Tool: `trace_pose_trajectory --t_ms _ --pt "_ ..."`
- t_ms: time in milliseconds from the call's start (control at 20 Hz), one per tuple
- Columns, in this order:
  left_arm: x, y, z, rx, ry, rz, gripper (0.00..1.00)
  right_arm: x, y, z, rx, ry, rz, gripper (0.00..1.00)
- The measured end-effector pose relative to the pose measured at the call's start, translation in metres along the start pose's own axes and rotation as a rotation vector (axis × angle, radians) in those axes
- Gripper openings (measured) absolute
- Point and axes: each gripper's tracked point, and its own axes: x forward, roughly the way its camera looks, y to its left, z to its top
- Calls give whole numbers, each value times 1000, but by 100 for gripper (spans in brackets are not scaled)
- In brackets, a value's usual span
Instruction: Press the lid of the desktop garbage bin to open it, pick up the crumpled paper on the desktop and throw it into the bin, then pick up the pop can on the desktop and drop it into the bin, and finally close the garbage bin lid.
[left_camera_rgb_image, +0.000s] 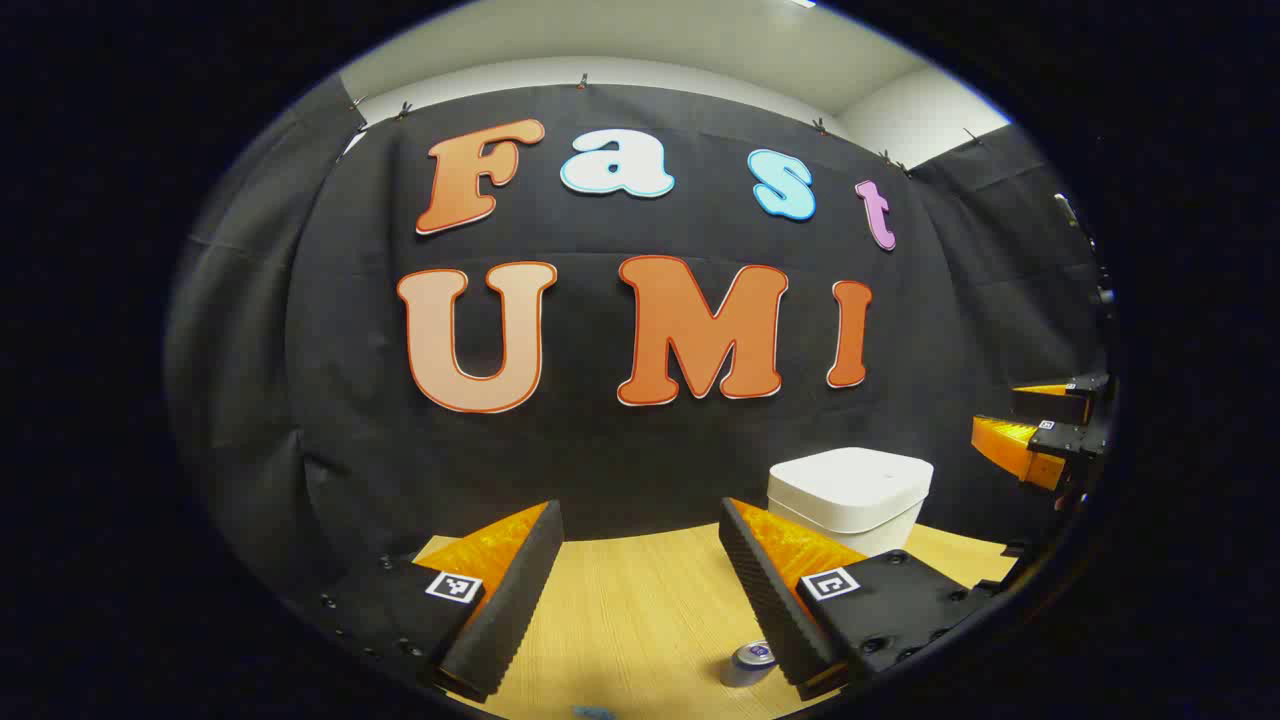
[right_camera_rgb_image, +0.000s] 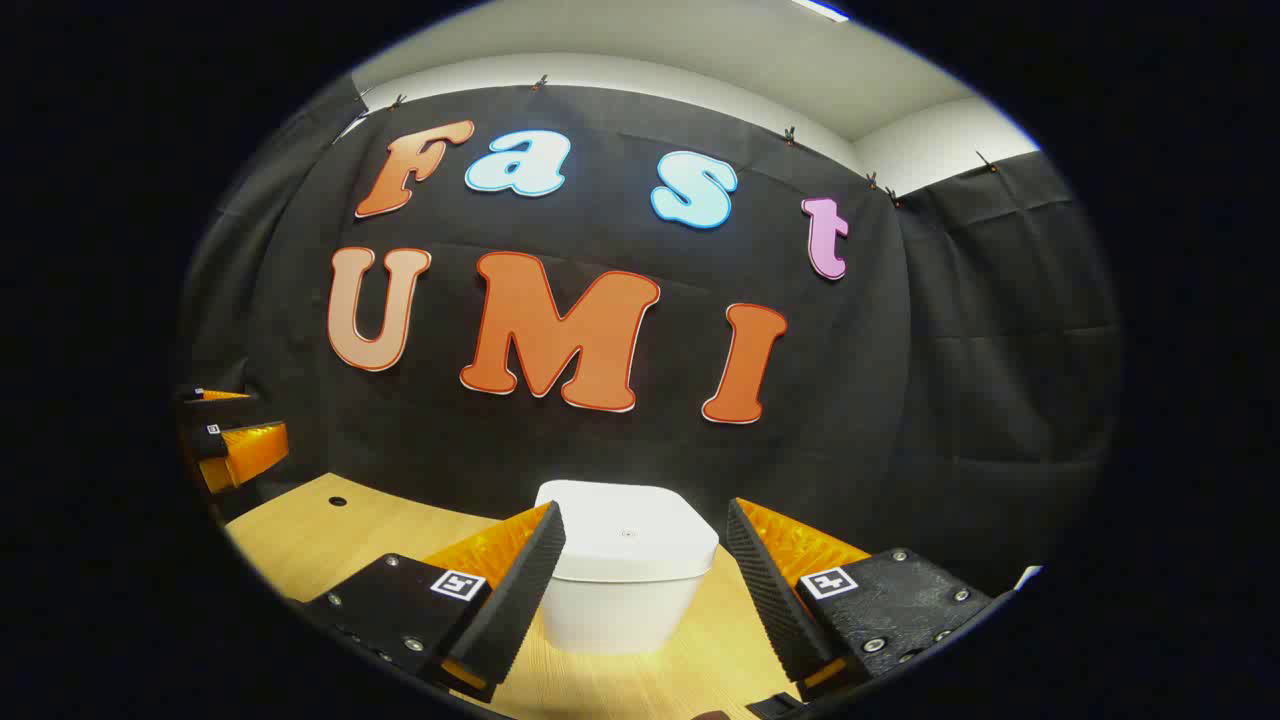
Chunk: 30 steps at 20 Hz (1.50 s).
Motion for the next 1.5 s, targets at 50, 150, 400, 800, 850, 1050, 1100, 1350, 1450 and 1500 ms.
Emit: trace_pose_trajectory --t_ms 50,150,400,800,850,1050,1100,1350,1450,1500 --pt "1 -1 4 3 -6 9 100 3 -1 0 3 -6 9 99" --pt "2 -3 16 18 -20 26 99 14 0 4 17 -18 26 98" --pt "13 -8 38 43 -57 70 100 43 0 12 49 -43 78 99" --pt "48 -14 50 19 -57 96 100 93 6 -2 70 20 124 99" --pt "52 -11 52 11 -61 111 100 97 5 1 71 15 123 99" --pt "57 -11 45 1 -46 125 99 97 9 10 63 -24 151 99" --pt "58 -10 41 3 -34 128 99 98 7 10 54 -22 147 99" --pt "63 -14 36 -5 -18 105 100 103 1 8 48 2 138 98" --pt "62 -16 37 7 -15 89 100 106 -10 11 36 -5 101 98" --pt "61 -16 37 12 -11 83 100 108 -16 12 34 -2 81 98"
